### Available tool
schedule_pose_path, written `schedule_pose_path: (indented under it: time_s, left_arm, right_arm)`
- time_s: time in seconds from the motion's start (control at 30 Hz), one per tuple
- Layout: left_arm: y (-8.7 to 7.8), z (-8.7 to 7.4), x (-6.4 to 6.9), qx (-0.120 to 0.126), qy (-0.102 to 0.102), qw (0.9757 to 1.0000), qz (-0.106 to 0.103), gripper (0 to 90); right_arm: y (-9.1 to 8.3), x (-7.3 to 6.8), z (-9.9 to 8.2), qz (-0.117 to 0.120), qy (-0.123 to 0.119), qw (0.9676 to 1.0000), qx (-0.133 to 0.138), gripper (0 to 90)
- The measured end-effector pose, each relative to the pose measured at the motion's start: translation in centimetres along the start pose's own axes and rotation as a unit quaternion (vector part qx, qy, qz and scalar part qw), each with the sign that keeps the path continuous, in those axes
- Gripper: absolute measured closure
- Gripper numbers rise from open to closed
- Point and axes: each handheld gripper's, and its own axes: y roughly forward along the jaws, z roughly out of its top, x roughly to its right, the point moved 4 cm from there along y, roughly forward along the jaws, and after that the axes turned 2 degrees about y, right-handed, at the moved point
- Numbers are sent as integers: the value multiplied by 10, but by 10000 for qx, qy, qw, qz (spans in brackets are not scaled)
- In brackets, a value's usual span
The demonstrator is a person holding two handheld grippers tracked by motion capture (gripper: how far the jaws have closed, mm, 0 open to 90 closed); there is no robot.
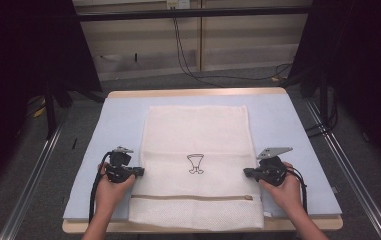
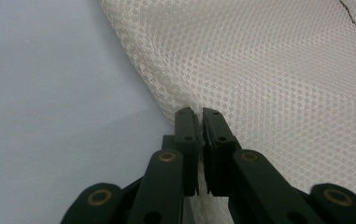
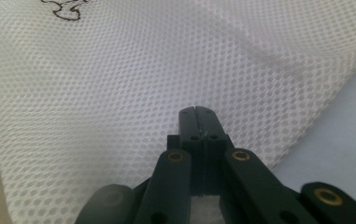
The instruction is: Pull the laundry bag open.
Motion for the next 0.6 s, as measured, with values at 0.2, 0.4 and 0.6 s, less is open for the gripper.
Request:
schedule_pose_path:
  time_s: [0.2,0.4,0.6]
  left_arm:
    - [0,1,-1,64,-66,10000,-32,865]
    - [-1,1,-1,92,-83,9999,-17,865]
    - [-1,1,-1,59,-63,10000,-6,866]
  right_arm:
    - [-3,5,4,-419,28,9990,128,737]
    - [-15,7,-5,-861,342,9956,122,483]
    - [-12,5,-9,-582,474,9972,22,808]
